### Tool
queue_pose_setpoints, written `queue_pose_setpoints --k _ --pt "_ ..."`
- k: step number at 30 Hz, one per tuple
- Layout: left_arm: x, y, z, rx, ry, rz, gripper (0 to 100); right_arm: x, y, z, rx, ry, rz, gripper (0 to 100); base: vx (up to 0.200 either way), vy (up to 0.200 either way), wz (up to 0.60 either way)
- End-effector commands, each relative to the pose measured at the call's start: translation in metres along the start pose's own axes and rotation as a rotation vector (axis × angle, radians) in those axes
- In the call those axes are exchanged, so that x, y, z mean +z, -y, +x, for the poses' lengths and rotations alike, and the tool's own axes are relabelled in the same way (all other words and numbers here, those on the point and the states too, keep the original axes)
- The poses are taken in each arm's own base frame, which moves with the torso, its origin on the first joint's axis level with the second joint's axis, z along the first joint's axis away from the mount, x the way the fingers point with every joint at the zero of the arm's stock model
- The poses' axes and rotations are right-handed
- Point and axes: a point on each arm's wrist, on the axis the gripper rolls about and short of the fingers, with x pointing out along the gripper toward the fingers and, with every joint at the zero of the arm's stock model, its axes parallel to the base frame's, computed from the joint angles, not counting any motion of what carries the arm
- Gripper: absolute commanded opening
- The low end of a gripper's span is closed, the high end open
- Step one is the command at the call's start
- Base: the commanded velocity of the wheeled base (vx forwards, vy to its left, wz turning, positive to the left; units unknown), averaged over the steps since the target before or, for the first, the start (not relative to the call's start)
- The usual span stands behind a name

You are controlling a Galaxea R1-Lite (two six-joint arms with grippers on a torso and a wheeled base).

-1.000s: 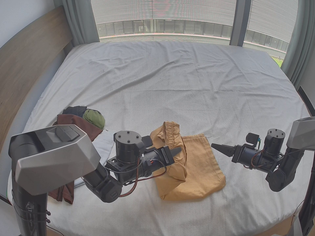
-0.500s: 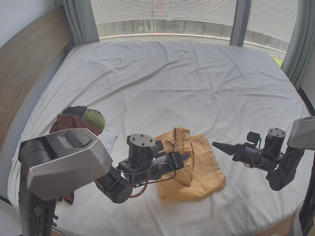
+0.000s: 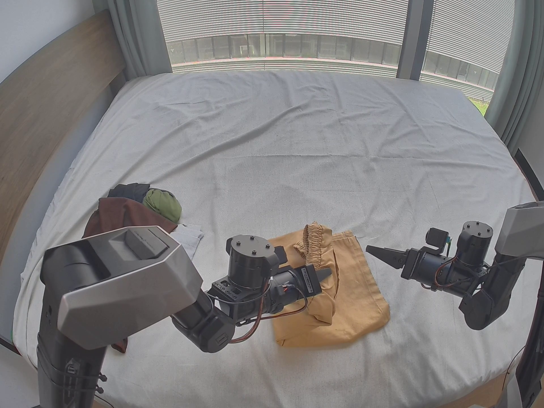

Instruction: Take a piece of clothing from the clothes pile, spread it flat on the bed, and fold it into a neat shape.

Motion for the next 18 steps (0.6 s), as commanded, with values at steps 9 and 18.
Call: queue_pose_setpoints --k 9,18 --pt "0.001 -0.001 0.007 -0.002 0.006 0.001 100 0.0 0.0 0.0 0.0 0.002 -0.001 100 0.0 0.0 0.0" --pt "0.001 0.005 0.007 0.02 0.043 0.007 100 -0.003 -0.001 0.002 0.006 -0.01 0.0 100 0.0 0.0 0.0"
